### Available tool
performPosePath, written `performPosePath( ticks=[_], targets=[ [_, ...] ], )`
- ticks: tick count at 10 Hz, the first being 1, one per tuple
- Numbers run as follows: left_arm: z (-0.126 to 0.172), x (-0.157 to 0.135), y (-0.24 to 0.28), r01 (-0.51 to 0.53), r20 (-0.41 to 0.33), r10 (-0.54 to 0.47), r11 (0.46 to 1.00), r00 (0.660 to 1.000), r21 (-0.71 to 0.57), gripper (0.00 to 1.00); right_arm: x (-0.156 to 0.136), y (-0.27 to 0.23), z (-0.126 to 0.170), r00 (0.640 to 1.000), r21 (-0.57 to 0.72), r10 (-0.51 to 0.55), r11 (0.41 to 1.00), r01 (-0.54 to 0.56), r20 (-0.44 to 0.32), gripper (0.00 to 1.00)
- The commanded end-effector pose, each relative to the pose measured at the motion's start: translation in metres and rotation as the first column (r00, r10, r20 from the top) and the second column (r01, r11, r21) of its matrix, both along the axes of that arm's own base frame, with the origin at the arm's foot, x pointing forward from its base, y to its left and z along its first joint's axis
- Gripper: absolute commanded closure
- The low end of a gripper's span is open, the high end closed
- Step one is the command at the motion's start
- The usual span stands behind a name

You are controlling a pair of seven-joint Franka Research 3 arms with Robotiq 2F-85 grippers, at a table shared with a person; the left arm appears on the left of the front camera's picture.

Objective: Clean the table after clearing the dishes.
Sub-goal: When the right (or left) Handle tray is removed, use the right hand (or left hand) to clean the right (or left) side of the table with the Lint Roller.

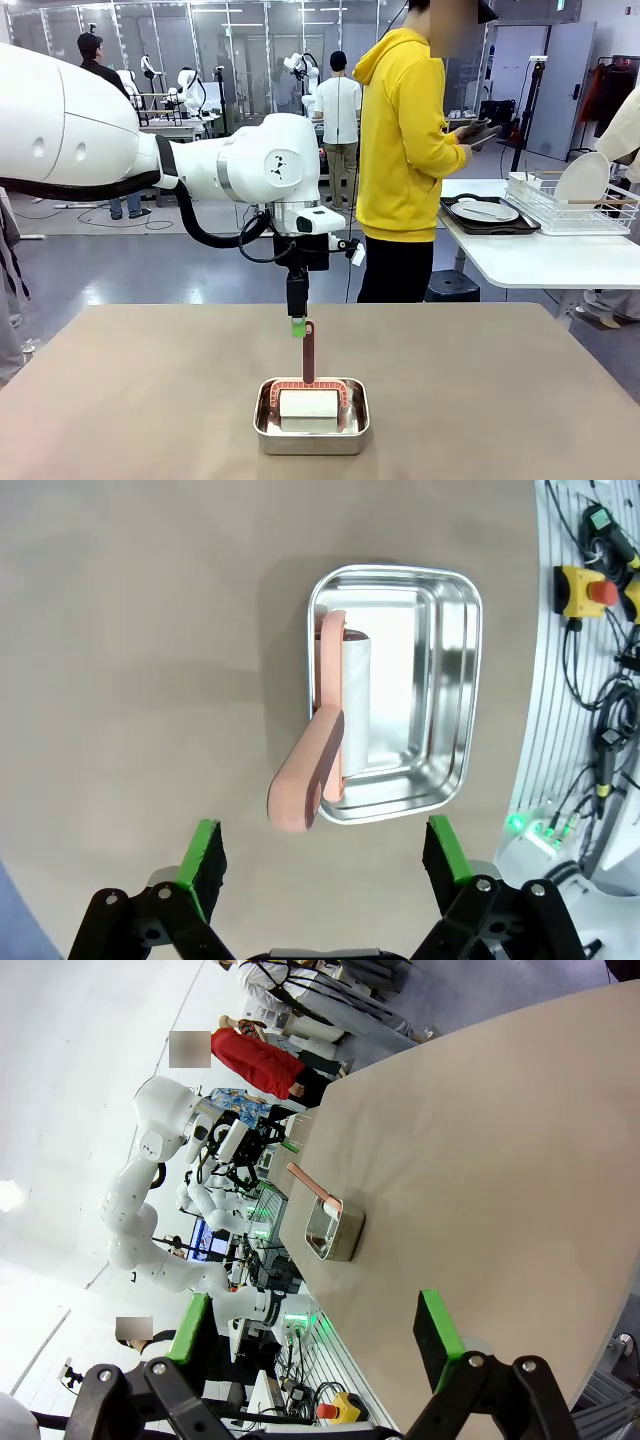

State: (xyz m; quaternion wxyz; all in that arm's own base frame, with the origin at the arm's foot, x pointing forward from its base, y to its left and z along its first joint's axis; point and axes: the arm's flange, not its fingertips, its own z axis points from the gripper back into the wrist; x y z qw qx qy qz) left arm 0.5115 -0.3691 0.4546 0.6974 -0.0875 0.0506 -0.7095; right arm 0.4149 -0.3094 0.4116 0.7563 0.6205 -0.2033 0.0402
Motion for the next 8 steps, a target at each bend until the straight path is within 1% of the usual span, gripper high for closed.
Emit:
performPosePath(
  ticks=[1, 4, 5, 8],
  targets=[
    [-0.01, 0.002, -0.006, 0.031, 0.037, -0.031, 1.0, 0.999, -0.002, 0.0, -0.003, 0.002, 0.003, 1.0, 0.005, 0.002, 1.0, -0.002, 0.009, 0.0],
    [-0.02, 0.003, -0.013, 0.039, 0.019, -0.039, 0.999, 0.999, -0.014, 0.0, -0.003, 0.002, 0.003, 1.0, 0.005, 0.002, 1.0, -0.002, 0.009, 0.0],
    [-0.024, 0.005, -0.013, 0.039, 0.001, -0.039, 0.999, 0.999, -0.021, 0.0, -0.003, 0.002, 0.003, 1.0, 0.005, 0.002, 1.0, -0.002, 0.009, 0.0],
    [-0.035, 0.007, -0.017, 0.051, -0.021, -0.051, 0.999, 0.998, -0.008, 0.0, -0.003, 0.002, 0.003, 1.0, 0.005, 0.002, 1.0, -0.002, 0.009, 0.0]
  ],
)
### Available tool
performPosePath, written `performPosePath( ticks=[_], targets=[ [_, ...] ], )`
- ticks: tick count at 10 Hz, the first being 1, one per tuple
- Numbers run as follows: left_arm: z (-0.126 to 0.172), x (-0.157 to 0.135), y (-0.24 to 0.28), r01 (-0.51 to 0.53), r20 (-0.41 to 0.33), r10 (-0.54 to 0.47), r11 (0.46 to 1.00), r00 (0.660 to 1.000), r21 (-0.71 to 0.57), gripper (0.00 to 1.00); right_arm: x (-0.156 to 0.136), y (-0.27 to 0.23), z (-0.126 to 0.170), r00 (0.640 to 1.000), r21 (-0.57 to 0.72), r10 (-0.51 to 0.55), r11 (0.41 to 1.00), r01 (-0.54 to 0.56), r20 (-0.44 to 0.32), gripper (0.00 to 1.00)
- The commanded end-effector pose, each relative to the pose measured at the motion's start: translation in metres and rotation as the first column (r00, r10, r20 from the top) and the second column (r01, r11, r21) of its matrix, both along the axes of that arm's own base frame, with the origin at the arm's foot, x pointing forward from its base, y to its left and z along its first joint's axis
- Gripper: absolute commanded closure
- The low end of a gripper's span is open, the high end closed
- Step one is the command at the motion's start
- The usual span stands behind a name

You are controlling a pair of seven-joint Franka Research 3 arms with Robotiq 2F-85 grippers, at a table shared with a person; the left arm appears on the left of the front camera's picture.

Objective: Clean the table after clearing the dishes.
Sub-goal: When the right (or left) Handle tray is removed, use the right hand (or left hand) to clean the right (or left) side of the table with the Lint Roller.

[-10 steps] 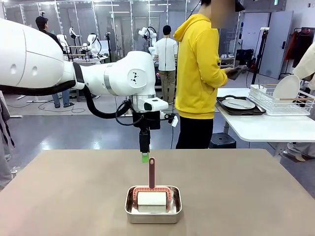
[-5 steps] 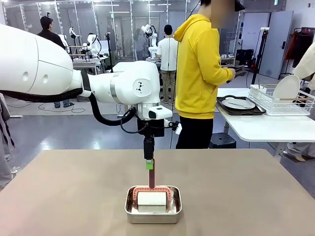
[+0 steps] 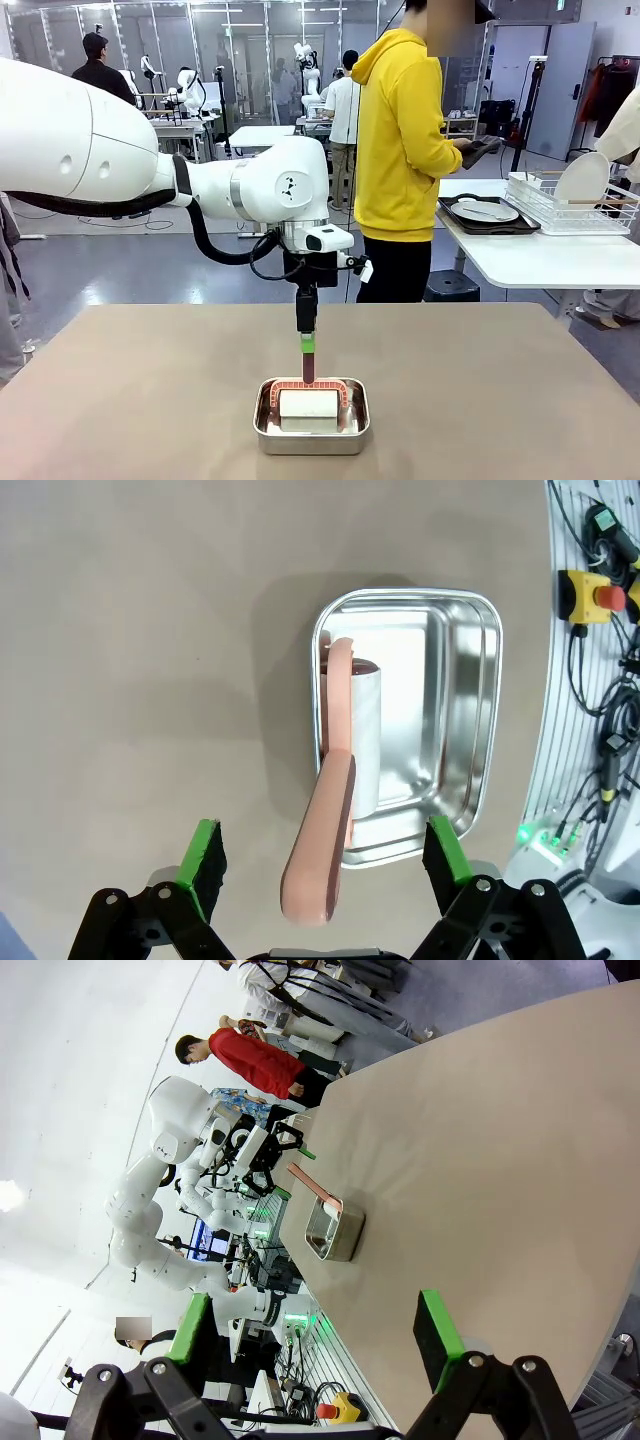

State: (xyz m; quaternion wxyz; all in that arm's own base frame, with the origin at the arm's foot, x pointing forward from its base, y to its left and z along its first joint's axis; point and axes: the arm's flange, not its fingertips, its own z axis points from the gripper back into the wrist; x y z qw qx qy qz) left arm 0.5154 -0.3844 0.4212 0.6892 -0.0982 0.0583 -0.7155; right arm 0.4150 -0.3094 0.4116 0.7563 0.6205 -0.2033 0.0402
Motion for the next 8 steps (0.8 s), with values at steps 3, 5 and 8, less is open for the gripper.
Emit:
performPosePath(
  ticks=[3, 5, 8],
  targets=[
    [-0.0078, 0.0053, -0.002, 0.034, -0.014, -0.034, 0.999, 0.999, 0.013, 0.0, -0.0034, 0.0021, 0.0029, 1.0, 0.005, 0.002, 1.0, -0.002, 0.009, 0.0],
    [-0.0099, 0.0056, -0.0026, 0.033, -0.022, -0.033, 0.999, 0.999, 0.029, 0.0, -0.0034, 0.0021, 0.0029, 1.0, 0.005, 0.002, 1.0, -0.002, 0.009, 0.0],
    [-0.0121, 0.0065, -0.0029, 0.026, -0.028, -0.025, 0.999, 0.999, 0.044, 0.19, -0.0034, 0.0021, 0.0029, 1.0, 0.005, 0.002, 1.0, -0.002, 0.009, 0.0]
  ],
)
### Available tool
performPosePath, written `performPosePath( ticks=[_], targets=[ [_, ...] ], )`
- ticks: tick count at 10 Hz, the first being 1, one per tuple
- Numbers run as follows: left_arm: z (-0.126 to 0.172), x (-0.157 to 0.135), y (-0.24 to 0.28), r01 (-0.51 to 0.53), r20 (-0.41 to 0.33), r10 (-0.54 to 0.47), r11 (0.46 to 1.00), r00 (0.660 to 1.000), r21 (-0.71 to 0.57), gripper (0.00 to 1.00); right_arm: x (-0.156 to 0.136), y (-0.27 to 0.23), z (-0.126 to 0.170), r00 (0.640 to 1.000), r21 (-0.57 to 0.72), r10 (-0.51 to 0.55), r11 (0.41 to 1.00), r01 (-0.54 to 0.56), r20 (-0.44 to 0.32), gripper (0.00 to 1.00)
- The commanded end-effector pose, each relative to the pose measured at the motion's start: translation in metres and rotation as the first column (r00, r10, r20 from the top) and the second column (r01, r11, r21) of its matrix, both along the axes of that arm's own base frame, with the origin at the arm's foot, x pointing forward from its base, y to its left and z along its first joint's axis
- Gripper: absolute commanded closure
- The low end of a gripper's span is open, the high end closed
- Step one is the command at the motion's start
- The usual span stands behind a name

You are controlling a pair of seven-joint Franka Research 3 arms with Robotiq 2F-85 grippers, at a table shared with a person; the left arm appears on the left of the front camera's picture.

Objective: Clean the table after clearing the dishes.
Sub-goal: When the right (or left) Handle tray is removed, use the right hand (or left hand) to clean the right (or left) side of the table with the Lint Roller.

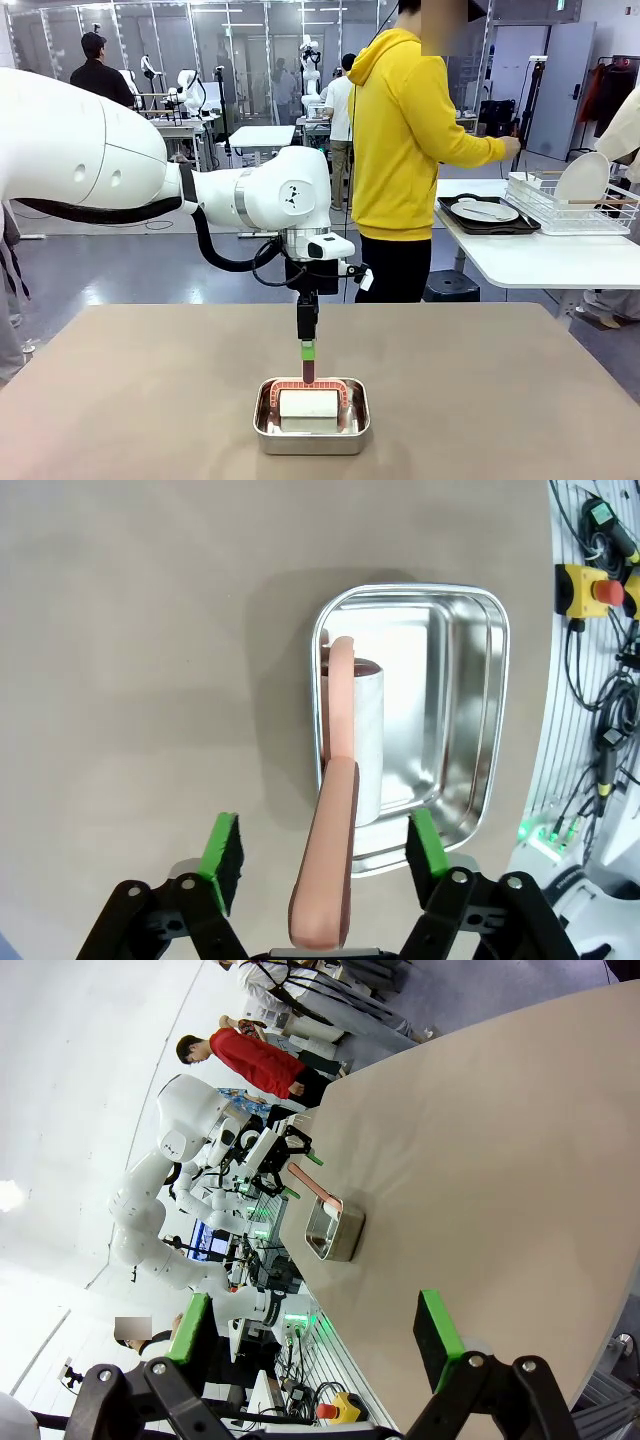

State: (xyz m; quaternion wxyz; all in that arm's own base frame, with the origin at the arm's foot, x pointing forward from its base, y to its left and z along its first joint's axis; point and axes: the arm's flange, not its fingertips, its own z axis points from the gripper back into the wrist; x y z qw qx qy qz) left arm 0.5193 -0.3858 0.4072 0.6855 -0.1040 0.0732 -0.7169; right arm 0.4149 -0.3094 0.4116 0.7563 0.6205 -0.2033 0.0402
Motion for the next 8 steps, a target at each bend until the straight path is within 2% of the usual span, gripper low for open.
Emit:
performPosePath(
  ticks=[1, 8],
  targets=[
    [0.0012, 0.003, -0.0018, 0.014, -0.003, -0.014, 0.999, 1.0, 0.034, 0.29, -0.0034, 0.0021, 0.0029, 1.0, 0.005, 0.002, 1.0, -0.002, 0.009, 0.0],
    [0.0011, 0.0017, 0.0, 0.0, -0.024, 0.002, 0.999, 1.0, 0.052, 0.96, -0.0034, 0.0021, 0.0029, 1.0, 0.005, 0.002, 1.0, -0.002, 0.009, 0.0]
  ],
)
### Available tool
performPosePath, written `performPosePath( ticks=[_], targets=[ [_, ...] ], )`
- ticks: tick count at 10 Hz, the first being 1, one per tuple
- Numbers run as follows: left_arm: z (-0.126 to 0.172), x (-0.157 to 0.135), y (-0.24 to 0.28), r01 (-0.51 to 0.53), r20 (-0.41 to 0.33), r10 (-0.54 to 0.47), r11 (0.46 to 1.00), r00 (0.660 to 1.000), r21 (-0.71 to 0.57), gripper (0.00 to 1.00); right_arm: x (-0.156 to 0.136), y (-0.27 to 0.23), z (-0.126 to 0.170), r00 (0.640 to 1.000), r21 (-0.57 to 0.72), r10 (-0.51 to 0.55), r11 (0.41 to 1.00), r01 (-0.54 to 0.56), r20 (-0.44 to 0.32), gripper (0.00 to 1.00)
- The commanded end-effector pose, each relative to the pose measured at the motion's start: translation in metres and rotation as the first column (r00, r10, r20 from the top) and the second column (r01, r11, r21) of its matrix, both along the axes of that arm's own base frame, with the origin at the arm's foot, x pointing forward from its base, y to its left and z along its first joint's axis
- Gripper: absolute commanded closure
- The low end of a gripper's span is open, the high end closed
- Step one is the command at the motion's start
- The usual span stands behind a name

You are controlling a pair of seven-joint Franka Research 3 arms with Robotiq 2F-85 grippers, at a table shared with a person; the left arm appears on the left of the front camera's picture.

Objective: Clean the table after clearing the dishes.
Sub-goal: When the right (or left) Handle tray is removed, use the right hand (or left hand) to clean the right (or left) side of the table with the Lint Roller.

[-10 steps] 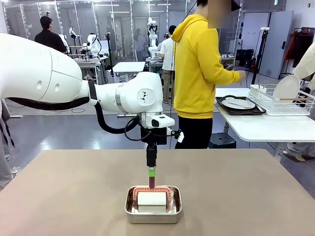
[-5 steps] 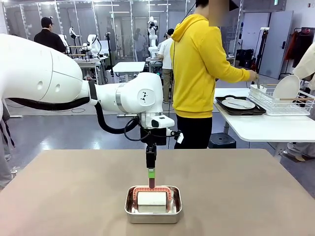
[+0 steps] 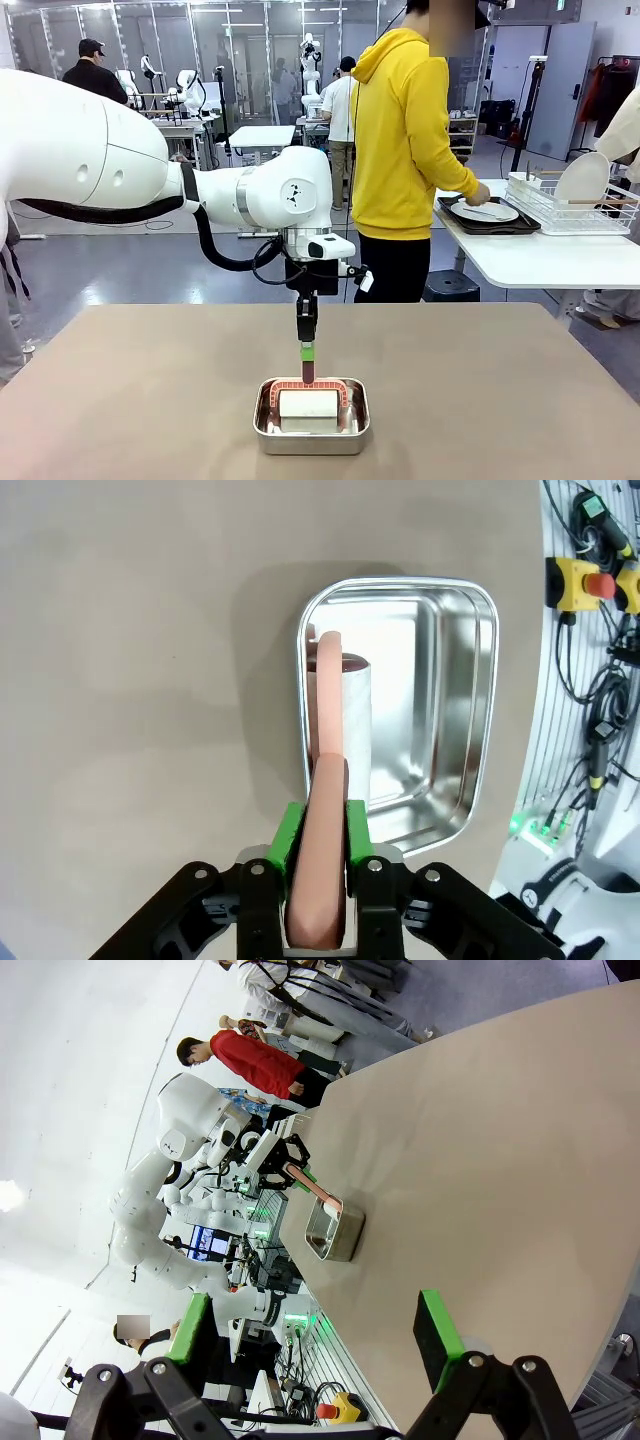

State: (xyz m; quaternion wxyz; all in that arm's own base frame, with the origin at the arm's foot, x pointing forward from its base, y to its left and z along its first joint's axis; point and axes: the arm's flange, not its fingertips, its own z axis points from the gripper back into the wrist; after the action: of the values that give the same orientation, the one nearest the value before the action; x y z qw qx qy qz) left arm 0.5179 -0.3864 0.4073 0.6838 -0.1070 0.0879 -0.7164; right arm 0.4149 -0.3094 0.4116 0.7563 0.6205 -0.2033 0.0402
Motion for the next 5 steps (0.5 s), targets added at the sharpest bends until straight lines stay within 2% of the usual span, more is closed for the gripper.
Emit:
performPosePath(
  ticks=[1, 3, 4, 5],
  targets=[
    [0.001, 0.003, 0.001, -0.014, -0.007, 0.014, 0.999, 1.0, 0.035, 1.0, -0.003, 0.002, 0.003, 1.0, 0.005, 0.002, 1.0, -0.002, 0.009, 0.0],
    [0.006, 0.001, 0.0, -0.007, -0.006, 0.008, 1.0, 1.0, 0.024, 1.0, -0.003, 0.002, 0.003, 1.0, 0.005, 0.002, 1.0, -0.002, 0.009, 0.0],
    [0.011, -0.001, 0.0, -0.004, -0.012, 0.005, 1.0, 1.0, 0.022, 0.96, -0.003, 0.002, 0.003, 1.0, 0.005, 0.002, 1.0, -0.002, 0.009, 0.0],
    [0.021, -0.005, 0.0, -0.039, -0.023, 0.04, 0.998, 0.999, 0.047, 0.85, -0.003, 0.002, 0.003, 1.0, 0.005, 0.002, 1.0, -0.002, 0.009, 0.0]
  ],
)
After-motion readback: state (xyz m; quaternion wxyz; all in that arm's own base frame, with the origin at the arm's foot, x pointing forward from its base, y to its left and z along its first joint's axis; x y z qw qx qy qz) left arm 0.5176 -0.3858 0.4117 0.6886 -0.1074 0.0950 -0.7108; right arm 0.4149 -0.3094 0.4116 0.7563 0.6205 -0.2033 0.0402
